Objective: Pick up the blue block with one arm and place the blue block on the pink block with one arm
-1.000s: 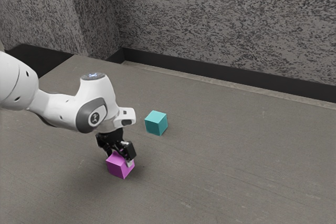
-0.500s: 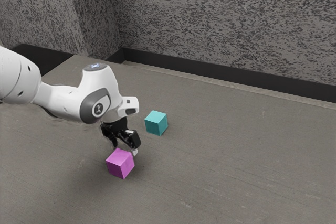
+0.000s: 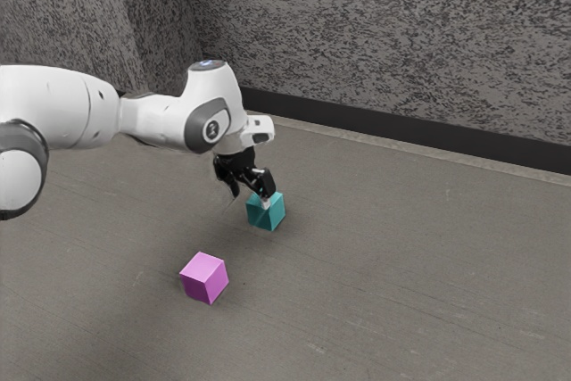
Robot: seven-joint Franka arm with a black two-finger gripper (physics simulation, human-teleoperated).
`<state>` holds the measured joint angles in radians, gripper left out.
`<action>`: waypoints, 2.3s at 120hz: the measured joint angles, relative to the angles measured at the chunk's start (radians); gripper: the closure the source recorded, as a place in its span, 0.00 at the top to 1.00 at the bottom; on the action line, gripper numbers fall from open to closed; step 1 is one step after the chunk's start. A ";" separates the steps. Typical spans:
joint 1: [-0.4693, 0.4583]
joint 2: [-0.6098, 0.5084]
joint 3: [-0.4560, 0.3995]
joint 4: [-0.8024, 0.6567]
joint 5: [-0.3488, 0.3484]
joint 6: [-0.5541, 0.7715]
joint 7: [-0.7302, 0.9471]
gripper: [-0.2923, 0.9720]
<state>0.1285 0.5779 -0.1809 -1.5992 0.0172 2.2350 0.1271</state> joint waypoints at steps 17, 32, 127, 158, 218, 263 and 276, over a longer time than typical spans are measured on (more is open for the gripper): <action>-0.012 0.053 0.001 0.077 0.016 -0.054 0.009 0.77; -0.015 0.061 0.001 0.087 0.023 -0.080 0.016 0.77; -0.039 0.193 0.018 0.227 0.023 -0.118 0.075 0.77; -0.049 0.222 0.031 0.275 0.021 -0.118 0.084 0.77; -0.059 0.230 0.036 0.293 0.019 -0.120 0.093 0.61; -0.064 0.148 0.058 0.247 0.022 -0.139 0.082 0.47; -0.065 0.004 0.068 0.058 0.004 -0.121 0.071 0.47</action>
<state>0.0636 0.5823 -0.1131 -1.5411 0.0216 2.1141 0.1978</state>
